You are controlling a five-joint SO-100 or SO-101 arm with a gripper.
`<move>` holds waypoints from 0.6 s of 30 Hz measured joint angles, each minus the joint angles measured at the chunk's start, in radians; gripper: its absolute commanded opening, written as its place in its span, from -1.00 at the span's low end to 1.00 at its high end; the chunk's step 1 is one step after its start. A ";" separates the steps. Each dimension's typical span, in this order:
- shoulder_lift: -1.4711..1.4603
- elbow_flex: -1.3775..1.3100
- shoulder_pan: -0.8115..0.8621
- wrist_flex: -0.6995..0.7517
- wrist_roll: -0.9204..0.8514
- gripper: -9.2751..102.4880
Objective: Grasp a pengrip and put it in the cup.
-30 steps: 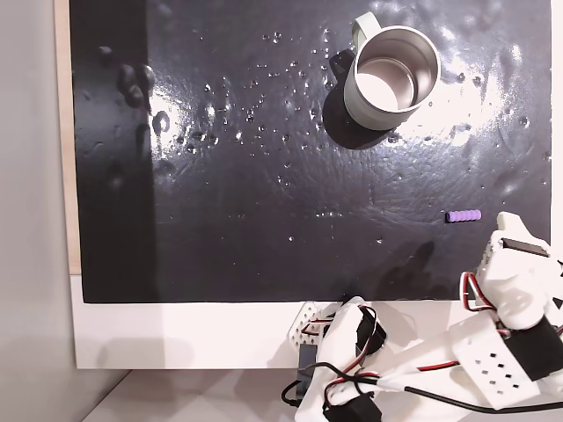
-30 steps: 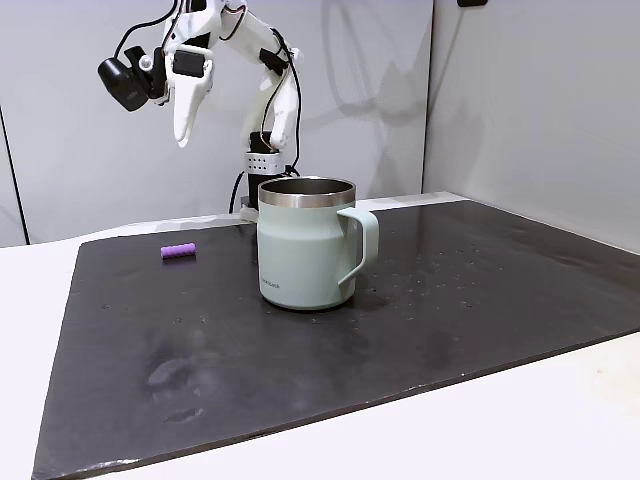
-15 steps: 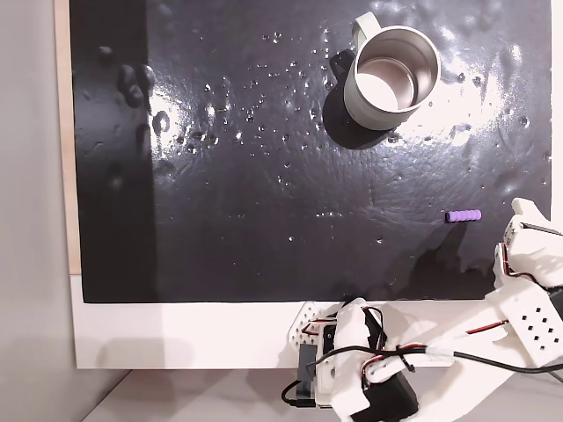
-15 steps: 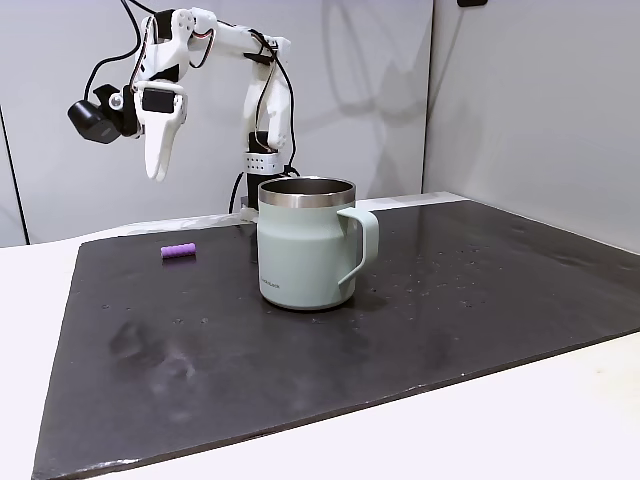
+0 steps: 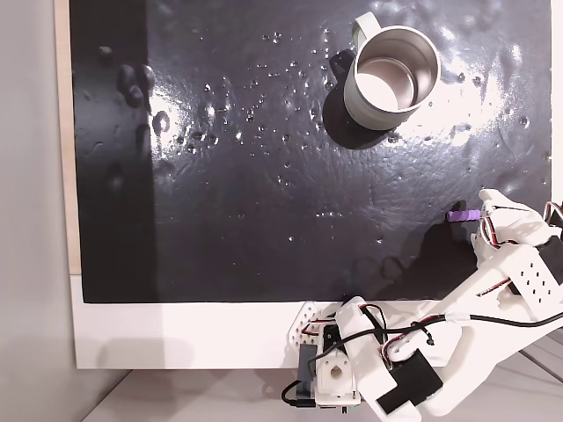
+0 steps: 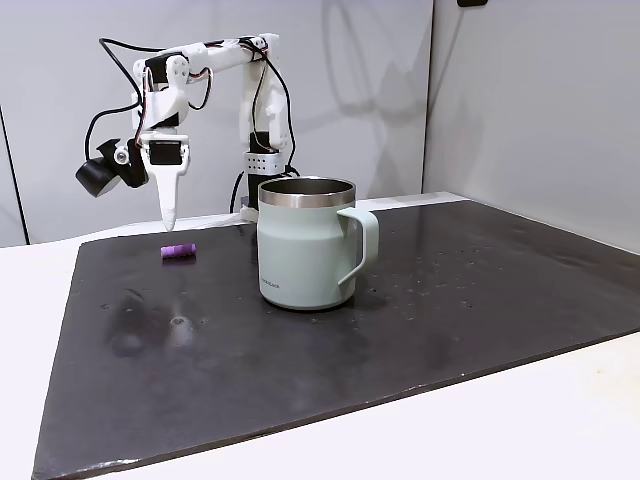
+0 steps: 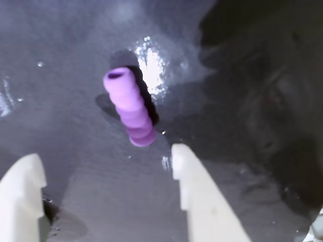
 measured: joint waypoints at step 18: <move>-0.140 0.091 0.018 -0.146 -0.078 -0.68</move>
